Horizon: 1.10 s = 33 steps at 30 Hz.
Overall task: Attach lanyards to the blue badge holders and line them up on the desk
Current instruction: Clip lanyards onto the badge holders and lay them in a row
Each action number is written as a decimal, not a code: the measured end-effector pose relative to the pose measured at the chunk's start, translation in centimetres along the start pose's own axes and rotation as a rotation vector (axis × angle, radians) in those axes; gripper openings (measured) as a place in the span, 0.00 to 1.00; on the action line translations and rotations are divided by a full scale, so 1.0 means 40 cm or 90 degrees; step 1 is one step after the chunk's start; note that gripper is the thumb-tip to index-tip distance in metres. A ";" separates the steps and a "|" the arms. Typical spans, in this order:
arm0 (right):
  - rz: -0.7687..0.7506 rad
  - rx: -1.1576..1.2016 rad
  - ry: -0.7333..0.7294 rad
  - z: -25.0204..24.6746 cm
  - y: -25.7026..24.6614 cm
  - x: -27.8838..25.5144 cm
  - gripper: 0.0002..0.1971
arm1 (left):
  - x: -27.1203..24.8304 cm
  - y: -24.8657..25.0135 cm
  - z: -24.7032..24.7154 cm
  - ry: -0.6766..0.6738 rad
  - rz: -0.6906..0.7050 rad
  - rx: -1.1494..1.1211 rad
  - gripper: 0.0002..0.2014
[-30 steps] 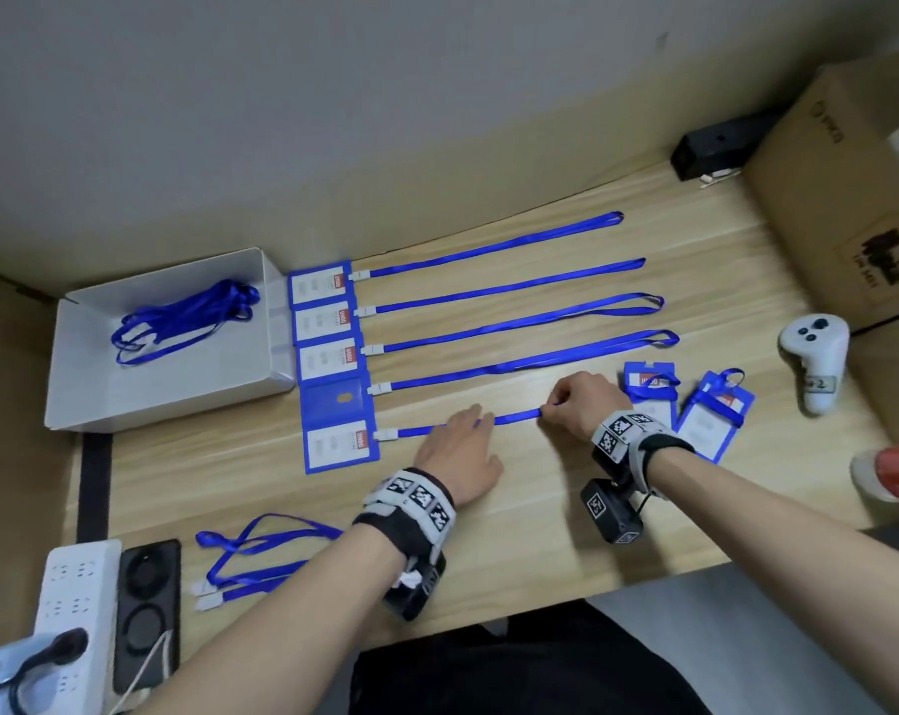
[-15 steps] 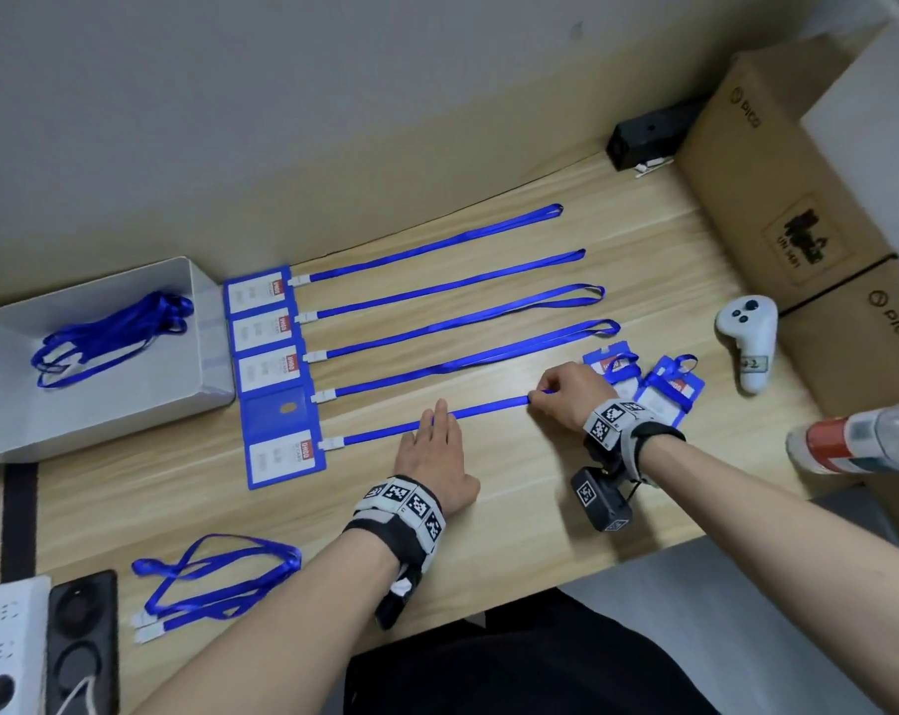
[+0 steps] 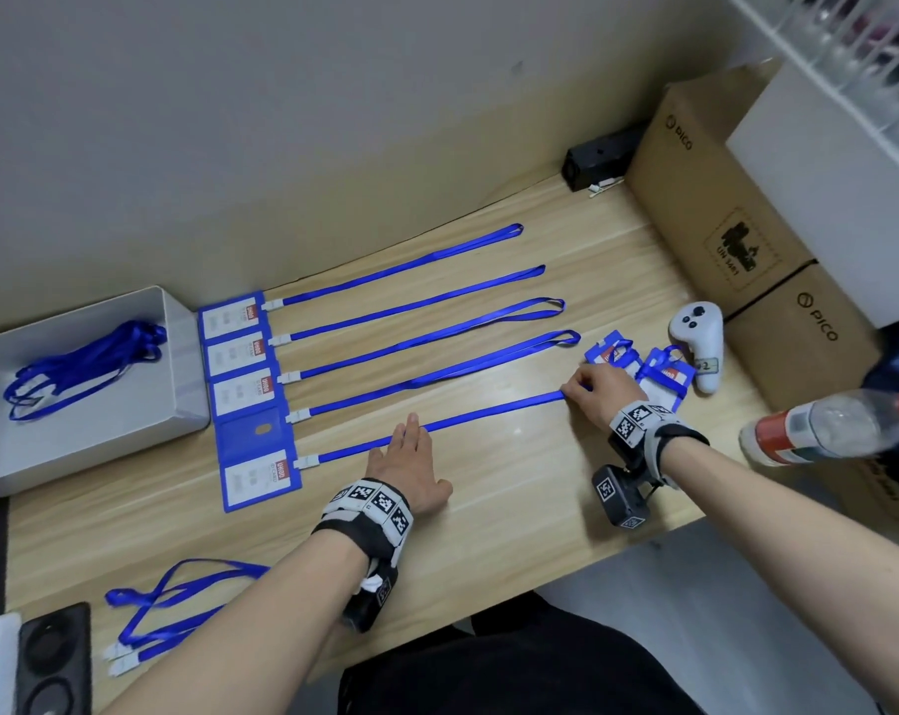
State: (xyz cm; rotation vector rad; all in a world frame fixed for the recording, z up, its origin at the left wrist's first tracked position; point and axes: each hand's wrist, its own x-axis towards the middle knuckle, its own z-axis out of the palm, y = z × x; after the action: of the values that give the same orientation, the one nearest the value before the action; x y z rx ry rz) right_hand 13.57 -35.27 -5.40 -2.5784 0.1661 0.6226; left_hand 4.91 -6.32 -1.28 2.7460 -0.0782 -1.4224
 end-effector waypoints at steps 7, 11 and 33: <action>0.030 0.067 0.071 -0.002 0.046 -0.002 0.06 | -0.004 0.001 0.000 0.000 -0.001 -0.005 0.43; 0.023 0.085 0.104 0.003 0.042 0.002 0.04 | 0.001 -0.004 0.003 0.006 0.004 -0.006 0.43; 0.122 0.144 0.224 -0.134 0.091 0.004 0.34 | 0.001 0.099 -0.129 0.202 0.107 -0.214 0.27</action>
State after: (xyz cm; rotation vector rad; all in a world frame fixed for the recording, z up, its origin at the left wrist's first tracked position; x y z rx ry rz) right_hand 15.05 -41.03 -2.84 -2.4453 0.5713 0.1947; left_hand 9.05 -10.17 1.92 2.5724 -0.0504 -0.8574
